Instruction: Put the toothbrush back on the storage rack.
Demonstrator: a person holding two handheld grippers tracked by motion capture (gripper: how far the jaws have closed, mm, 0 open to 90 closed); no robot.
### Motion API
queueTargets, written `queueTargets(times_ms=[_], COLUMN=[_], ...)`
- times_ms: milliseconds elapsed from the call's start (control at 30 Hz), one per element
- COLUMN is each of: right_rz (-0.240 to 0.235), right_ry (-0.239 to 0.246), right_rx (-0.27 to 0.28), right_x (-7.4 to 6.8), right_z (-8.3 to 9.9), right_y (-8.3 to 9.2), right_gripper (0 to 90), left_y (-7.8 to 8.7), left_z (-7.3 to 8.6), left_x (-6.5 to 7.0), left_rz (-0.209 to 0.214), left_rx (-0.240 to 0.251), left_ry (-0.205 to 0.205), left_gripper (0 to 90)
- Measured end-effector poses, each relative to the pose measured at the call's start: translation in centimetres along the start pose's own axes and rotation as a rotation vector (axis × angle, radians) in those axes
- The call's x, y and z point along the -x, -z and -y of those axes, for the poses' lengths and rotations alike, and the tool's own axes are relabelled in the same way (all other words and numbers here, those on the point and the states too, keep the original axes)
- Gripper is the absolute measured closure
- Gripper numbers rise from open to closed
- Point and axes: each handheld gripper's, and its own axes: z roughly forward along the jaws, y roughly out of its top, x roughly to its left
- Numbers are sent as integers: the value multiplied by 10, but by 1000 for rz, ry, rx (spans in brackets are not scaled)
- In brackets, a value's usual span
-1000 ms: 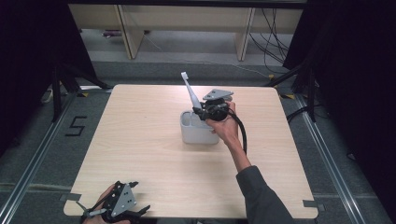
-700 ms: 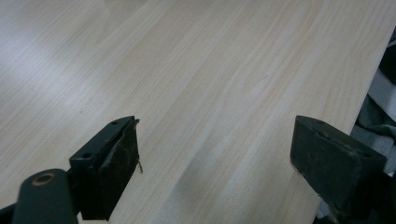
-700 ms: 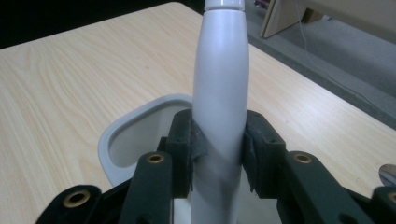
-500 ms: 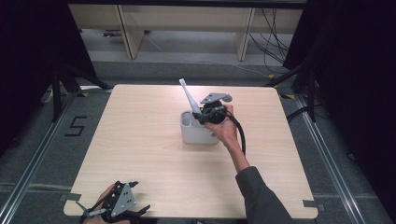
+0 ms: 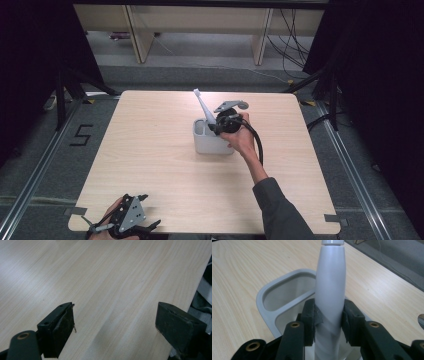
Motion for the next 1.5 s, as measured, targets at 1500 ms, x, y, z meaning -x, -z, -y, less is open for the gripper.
queueTargets(times_ms=[1500], right_rz=[43], right_ry=[89], right_rx=[-132], right_x=[-3], right_z=[-15], right_y=[-7], right_gripper=[646], left_y=[-1], left_z=[0], left_x=[1], left_rz=[10], left_rx=[0], left_ry=[3], left_gripper=[149])
